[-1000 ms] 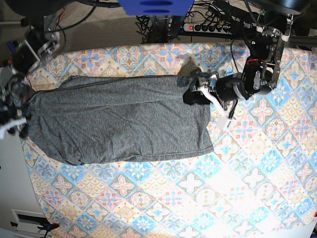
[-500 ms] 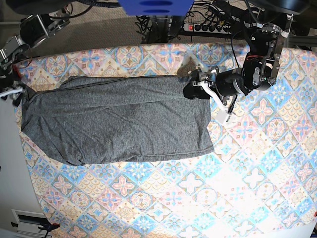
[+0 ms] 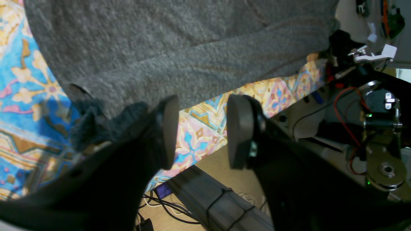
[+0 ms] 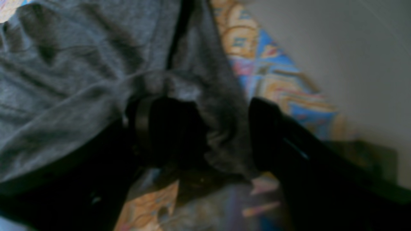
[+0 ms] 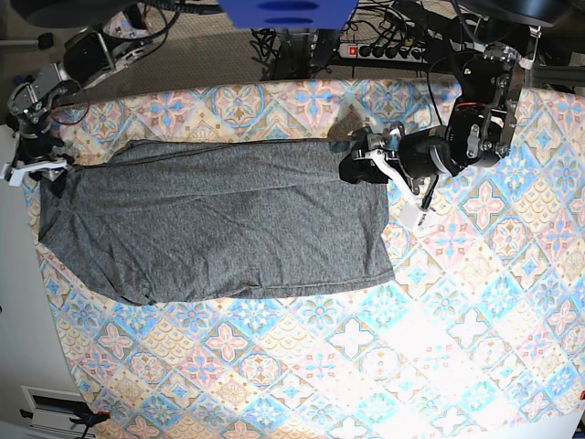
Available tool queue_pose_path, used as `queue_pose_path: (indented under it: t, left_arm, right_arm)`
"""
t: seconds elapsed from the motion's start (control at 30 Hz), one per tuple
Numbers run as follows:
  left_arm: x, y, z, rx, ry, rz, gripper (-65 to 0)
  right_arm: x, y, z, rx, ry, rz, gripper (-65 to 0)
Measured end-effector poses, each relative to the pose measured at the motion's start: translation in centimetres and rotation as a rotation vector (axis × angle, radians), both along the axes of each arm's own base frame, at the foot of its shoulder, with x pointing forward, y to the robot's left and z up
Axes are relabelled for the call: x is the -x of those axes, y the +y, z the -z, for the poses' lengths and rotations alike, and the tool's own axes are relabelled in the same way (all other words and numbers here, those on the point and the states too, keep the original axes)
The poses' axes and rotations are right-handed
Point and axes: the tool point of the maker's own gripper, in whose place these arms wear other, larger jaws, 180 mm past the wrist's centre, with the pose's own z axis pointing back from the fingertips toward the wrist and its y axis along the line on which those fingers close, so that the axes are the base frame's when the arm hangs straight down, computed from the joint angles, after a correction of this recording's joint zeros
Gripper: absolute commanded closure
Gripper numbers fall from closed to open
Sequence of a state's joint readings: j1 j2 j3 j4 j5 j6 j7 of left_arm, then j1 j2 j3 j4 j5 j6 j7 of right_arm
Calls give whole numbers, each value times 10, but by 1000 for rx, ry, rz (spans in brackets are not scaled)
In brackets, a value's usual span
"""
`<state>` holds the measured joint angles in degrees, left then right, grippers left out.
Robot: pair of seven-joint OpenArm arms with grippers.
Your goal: Layout the t-shirt on the table in an organized manner, then fold the t-shirt properly
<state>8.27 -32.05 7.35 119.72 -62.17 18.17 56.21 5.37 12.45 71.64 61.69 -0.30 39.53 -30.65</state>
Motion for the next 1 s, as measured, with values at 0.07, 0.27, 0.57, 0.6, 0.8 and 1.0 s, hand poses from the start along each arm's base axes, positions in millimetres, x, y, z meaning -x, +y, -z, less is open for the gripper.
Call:
queue_pose_path:
  t: [0.07, 0.27, 0.57, 0.6, 0.8, 1.0]
  left_arm:
    - [0, 0, 0, 0, 1, 0, -243]
    - [9, 0, 7, 0, 30, 1, -288]
    - [21, 9, 6, 104, 101, -69, -394]
    - [16, 16, 3, 128, 90, -112, -392]
    - [19, 51, 8, 162, 40, -242, -389]
    - [38, 70, 51, 79, 143, -299, -389]
  right_arm:
    - [1, 7, 5, -34, 9, -2, -377]
    - [3, 8, 8, -61, 76, -23, -377]
    - [4, 9, 9, -64, 79, -23, -377]
    - [4, 9, 10, -65, 79, -23, -377]
    - [5, 9, 10, -64, 76, -21, -377]
    - [5, 9, 10, -65, 77, -21, -377]
